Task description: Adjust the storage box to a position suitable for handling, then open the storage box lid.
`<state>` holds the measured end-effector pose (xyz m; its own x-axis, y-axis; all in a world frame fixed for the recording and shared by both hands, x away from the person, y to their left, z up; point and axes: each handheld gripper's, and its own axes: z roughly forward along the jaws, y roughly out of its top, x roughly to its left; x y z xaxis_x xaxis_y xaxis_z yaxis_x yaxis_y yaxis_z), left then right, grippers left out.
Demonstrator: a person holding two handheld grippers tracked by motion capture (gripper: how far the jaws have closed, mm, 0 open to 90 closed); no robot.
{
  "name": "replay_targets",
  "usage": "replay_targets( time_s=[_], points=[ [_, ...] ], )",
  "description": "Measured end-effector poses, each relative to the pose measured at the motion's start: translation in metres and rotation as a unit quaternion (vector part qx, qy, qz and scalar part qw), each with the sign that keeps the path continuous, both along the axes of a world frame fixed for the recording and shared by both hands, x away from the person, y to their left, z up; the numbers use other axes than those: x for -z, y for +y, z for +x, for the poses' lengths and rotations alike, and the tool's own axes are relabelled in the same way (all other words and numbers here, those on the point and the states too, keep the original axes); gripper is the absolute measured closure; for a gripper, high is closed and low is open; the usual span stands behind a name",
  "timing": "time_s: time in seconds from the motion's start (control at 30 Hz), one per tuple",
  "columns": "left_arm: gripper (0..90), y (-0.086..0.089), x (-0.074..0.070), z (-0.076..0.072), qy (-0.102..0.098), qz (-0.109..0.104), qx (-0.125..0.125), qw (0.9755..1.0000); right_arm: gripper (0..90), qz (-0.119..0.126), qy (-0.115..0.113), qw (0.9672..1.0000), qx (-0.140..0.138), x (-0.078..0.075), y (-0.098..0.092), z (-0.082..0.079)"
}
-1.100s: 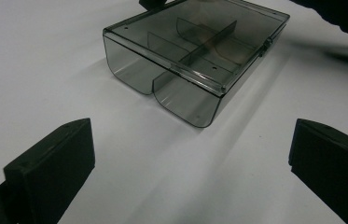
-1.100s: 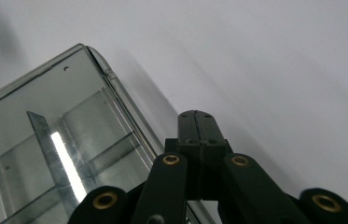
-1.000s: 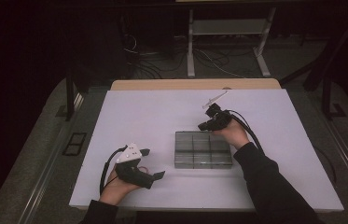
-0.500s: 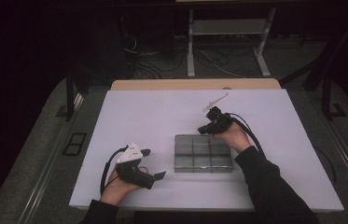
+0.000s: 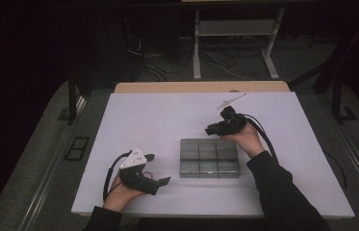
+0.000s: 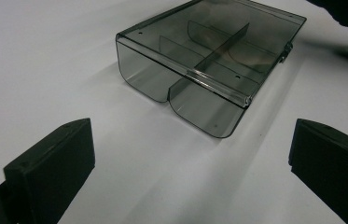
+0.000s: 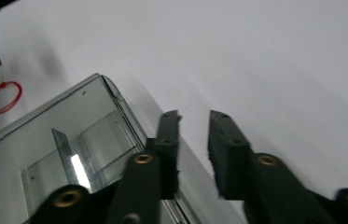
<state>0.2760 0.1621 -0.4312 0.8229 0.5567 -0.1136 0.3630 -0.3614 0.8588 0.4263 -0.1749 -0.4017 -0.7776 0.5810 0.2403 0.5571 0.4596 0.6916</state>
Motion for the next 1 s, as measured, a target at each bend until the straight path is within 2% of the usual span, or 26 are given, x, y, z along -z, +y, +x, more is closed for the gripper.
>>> replay_targets(
  time_s=[0.13, 0.3, 0.73, 0.83, 1.0],
  points=[
    [0.0, 0.0, 0.0, -0.001, 0.001, 0.004, 0.001, 1.0, 50.4, 0.01, -0.01, 0.9998, 0.011, -0.004, -0.007, -0.004],
    [0.0, 0.0, 0.001, 0.0, 0.001, 0.002, 0.001, 1.0, 44.6, 0.023, -0.023, 0.9993, 0.017, -0.006, -0.021, -0.013],
    [0.0, 0.002, 0.001, -0.002, 0.0, 0.006, -0.009, 0.9999, 38.1, 0.032, -0.056, 0.9971, 0.04, -0.011, -0.052, -0.038],
    [0.0, 0.002, 0.0, -0.002, 0.001, 0.002, -0.01, 0.9999, 36.9, 0.036, -0.077, 0.9954, 0.045, -0.013, -0.057, -0.046],
    [0.0, 0.002, 0.001, -0.002, 0.003, 0.005, -0.012, 0.9999, 32.1, 0.037, -0.084, 0.9942, 0.055, -0.013, -0.066, -0.058]
  ],
)
